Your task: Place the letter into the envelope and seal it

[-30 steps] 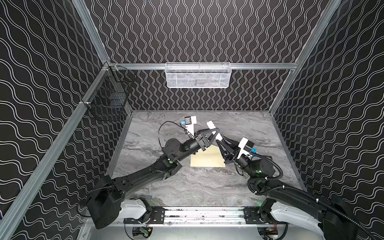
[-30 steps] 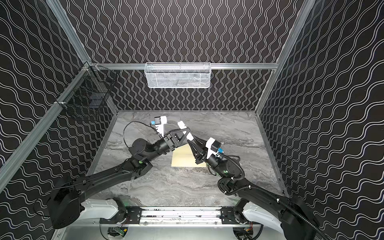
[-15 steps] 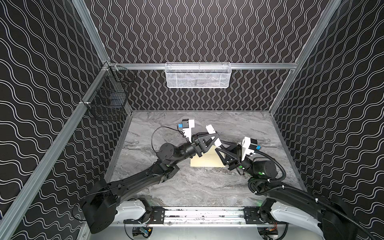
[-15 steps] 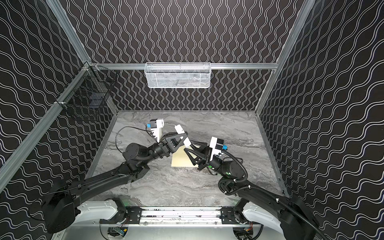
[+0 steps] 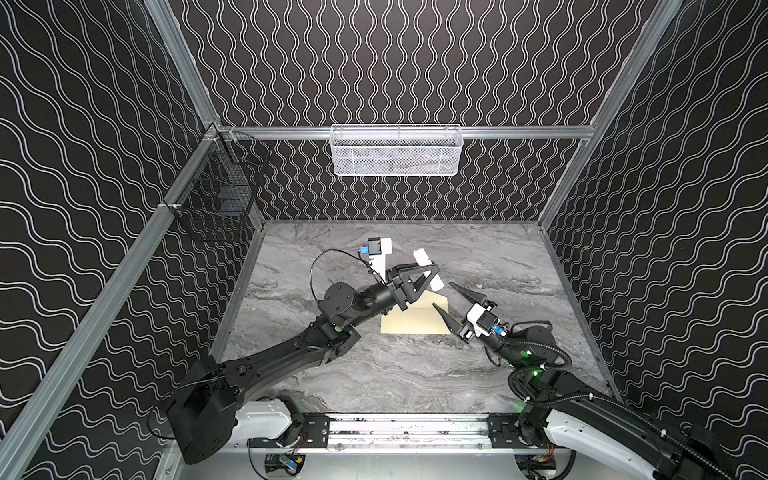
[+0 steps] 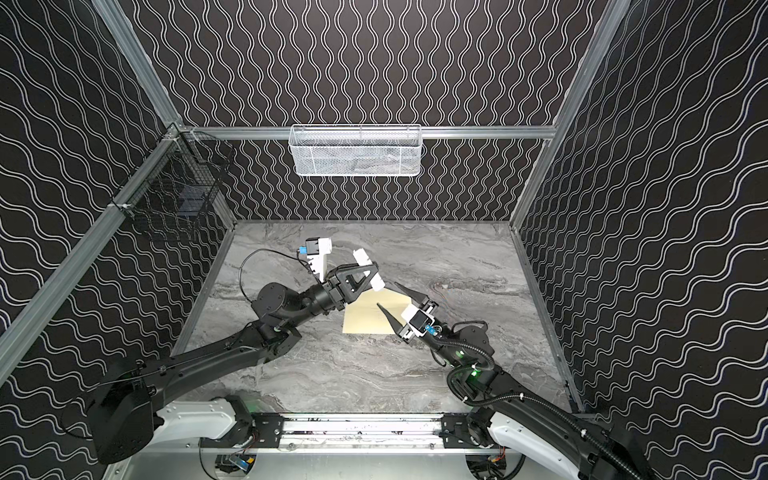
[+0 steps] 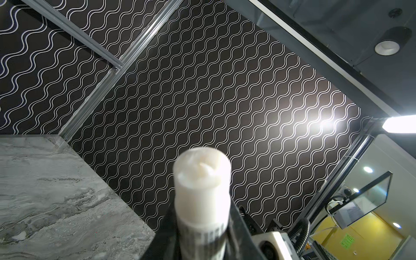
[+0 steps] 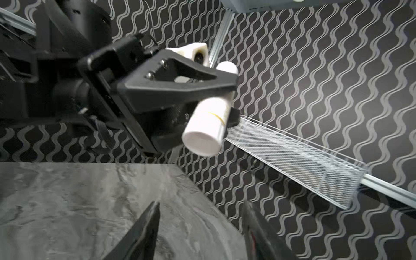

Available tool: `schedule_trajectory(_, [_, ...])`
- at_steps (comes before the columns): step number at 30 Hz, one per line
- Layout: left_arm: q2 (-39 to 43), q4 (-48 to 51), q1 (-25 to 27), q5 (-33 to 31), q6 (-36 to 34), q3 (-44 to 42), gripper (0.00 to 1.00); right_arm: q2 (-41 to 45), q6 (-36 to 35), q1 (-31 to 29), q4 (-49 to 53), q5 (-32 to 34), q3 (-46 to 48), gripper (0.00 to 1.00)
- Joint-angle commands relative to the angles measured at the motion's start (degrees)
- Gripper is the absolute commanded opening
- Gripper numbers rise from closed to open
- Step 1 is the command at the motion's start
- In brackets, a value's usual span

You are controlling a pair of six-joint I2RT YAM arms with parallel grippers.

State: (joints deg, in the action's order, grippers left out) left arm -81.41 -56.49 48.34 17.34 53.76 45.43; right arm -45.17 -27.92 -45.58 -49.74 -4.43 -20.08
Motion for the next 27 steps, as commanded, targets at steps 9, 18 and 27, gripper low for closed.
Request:
schedule_trajectory(9, [0.0,-1.7,-0.1,-0.6,0.7,-0.5,0.0,-6.5,-5.7,-4.3,-15.0,4.1,-2.4,0.55])
schedule_trajectory(18, [0.1,-1.7,0.0,-0.2,0.5,-0.6,0.0,-10.0,-3.8,-5.3,-15.9,4.1,-5.0,0.38])
schedule_trajectory(27, [-0.1,-1.9,-0.1,0.2,0.5,-0.7,0.0,-10.7,3.4,-5.5,-16.2,1.9,-5.7,0.24])
